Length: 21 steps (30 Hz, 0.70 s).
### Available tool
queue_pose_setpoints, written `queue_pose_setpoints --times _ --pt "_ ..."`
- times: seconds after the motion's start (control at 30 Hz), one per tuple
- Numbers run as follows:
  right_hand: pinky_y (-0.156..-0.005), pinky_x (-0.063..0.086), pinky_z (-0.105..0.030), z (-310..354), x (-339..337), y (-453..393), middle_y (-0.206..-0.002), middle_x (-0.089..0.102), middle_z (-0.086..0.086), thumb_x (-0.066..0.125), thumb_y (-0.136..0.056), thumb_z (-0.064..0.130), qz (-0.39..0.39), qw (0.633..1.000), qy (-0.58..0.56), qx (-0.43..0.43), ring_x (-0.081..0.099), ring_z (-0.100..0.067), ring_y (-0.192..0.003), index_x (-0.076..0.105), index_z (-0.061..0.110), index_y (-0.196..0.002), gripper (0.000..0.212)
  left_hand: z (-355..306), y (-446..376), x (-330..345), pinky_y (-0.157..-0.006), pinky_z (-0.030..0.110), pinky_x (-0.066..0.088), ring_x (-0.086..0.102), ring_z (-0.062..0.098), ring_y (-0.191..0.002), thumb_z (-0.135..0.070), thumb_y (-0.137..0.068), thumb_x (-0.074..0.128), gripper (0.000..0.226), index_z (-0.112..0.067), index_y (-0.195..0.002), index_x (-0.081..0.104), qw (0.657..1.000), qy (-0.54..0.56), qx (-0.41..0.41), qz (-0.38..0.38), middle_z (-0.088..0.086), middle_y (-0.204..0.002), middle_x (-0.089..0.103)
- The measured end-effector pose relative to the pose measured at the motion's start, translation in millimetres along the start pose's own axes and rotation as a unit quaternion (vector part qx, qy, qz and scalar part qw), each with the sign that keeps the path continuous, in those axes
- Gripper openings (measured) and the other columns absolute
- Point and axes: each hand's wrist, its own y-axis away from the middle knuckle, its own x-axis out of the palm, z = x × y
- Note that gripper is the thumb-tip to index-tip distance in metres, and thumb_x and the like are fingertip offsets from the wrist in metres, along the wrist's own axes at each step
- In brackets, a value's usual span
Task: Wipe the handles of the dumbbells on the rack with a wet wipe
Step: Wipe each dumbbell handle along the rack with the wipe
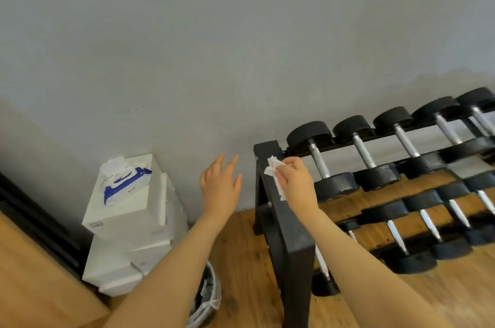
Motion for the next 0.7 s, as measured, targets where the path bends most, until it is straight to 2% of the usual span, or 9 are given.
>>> queue_pose_setpoints --times 0.07,0.17,0.3,0.4,0.47,0.53,0.63,0.7 --pt "-0.074 0.055 -0.035 -28.6 -21.2 -0.1 -0.093 0.066 0.001 0.052 -0.096 0.028 0.002 0.999 -0.040 0.013 0.066 -0.012 -0.084 0.058 0.032 -0.099 0.008 -31.8 5.3 18.9 -0.117 0.040 0.018 0.030 0.025 -0.143 -0.033 -0.101 0.050 0.049 -0.026 -0.148 0.041 1.000 0.000 -0.004 0.004 0.006 -0.158 0.031" --pt "-0.072 0.044 -0.014 -76.3 -53.7 -5.3 -0.107 0.061 0.001 0.052 -0.097 0.019 0.042 0.994 -0.087 0.053 0.060 -0.007 -0.090 0.061 0.013 -0.111 0.018 -86.0 11.6 47.3 -0.118 0.041 0.017 0.026 0.024 -0.145 -0.034 -0.102 0.049 0.050 -0.028 -0.150 0.038 1.000 0.011 -0.028 -0.003 0.004 -0.159 0.028" --pt "-0.059 0.043 -0.004 -125.9 -88.2 -12.5 -0.098 0.061 0.003 0.051 -0.099 0.019 0.063 0.987 -0.127 0.079 0.062 -0.003 -0.080 0.055 0.017 -0.114 0.016 -146.7 25.9 78.4 -0.118 0.039 0.020 0.026 0.024 -0.145 -0.035 -0.101 0.051 0.050 -0.028 -0.149 0.039 0.996 0.030 -0.079 -0.011 0.003 -0.159 0.029" --pt "-0.066 0.043 -0.002 -152.3 -104.0 -17.4 -0.104 0.058 0.006 0.054 -0.098 0.017 0.102 0.988 -0.092 0.066 0.059 0.007 -0.082 0.055 0.014 -0.115 0.018 -173.5 36.8 95.4 -0.117 0.038 0.022 0.028 0.023 -0.144 -0.035 -0.100 0.052 0.052 -0.028 -0.150 0.037 0.995 0.013 -0.103 -0.006 0.002 -0.159 0.029" --pt "-0.073 0.041 0.000 -163.7 -109.7 -18.7 -0.109 0.052 0.010 0.058 -0.096 0.019 0.117 0.991 -0.061 0.030 0.055 0.003 -0.089 0.057 0.013 -0.118 0.023 -184.3 42.5 104.4 -0.117 0.039 0.023 0.029 0.023 -0.143 -0.036 -0.100 0.052 0.053 -0.028 -0.150 0.036 0.993 0.003 -0.114 -0.004 0.002 -0.159 0.029" --pt "-0.069 0.038 0.004 -177.8 -110.8 -21.0 -0.108 0.051 0.012 0.056 -0.097 0.021 0.128 0.990 -0.051 0.020 0.053 0.002 -0.084 0.058 0.012 -0.120 0.025 -192.2 43.2 112.2 -0.116 0.040 0.024 0.032 0.023 -0.142 -0.036 -0.100 0.052 0.052 -0.028 -0.150 0.037 0.993 -0.006 -0.120 -0.002 0.003 -0.158 0.031" --pt "-0.072 0.038 -0.003 -189.8 -114.7 -28.8 -0.110 0.054 0.003 0.053 -0.096 0.022 0.127 0.990 -0.055 0.012 0.046 -0.002 -0.087 0.061 0.009 -0.115 0.024 -201.1 41.4 121.8 -0.116 0.040 0.025 0.034 0.023 -0.140 -0.035 -0.100 0.052 0.051 -0.027 -0.149 0.039 0.993 -0.015 -0.120 0.003 0.003 -0.157 0.033" --pt "-0.073 0.038 -0.006 -197.5 -115.0 -33.4 -0.110 0.055 0.001 0.053 -0.097 0.022 0.117 0.991 -0.054 0.023 0.047 -0.003 -0.088 0.061 0.008 -0.113 0.023 -207.5 36.8 126.3 -0.116 0.040 0.025 0.034 0.023 -0.141 -0.034 -0.100 0.052 0.051 -0.026 -0.149 0.040 0.994 -0.010 -0.112 0.009 0.004 -0.156 0.034"
